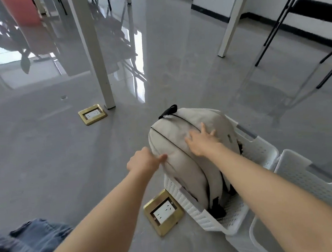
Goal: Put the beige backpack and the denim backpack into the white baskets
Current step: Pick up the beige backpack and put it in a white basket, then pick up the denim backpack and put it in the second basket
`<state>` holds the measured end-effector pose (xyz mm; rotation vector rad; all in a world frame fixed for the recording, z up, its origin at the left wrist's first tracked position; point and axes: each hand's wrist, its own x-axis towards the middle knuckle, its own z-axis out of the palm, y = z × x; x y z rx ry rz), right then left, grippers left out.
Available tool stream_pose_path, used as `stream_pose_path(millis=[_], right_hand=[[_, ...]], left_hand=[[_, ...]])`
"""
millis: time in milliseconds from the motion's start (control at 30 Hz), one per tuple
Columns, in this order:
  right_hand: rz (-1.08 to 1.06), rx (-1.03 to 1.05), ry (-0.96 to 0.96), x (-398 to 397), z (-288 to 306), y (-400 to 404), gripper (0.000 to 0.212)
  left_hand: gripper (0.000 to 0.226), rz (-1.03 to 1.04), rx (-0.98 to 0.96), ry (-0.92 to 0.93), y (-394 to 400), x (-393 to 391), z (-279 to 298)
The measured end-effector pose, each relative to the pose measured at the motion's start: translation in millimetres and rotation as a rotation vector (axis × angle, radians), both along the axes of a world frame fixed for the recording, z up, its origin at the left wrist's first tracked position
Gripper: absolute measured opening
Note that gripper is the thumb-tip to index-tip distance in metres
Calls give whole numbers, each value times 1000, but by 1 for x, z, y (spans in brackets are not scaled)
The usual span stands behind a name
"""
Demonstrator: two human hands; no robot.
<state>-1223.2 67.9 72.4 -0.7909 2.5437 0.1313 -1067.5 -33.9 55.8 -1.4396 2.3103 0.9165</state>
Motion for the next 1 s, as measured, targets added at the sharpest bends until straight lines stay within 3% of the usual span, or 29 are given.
stream_pose_path(millis=[67,167,367,533,733,900,1000], right_hand=[[135,-41,95,25,10,-9,45],[338,-237,125,74,18,-17,50],[564,-293,-224,168,-1,-43,63],[619,-190,-442,230,-48,-68,57],[833,-32,-544,312,-86,-92,41],[843,-37,-574,379,-112,-110,48],[664,-96,-536,399,-125,-127,66]], left_hand=[[47,-59,237,-51,-23,28,7],[33,-149,366,-100,-45,79,16],[17,238,418,151,-51,196,-20],[13,559,274,259,-25,289,-52],[15,800,-169,75,2,405,-64],[23,1031,-298,31,17,476,-85],[36,1107,-310,71,12,497,-94]])
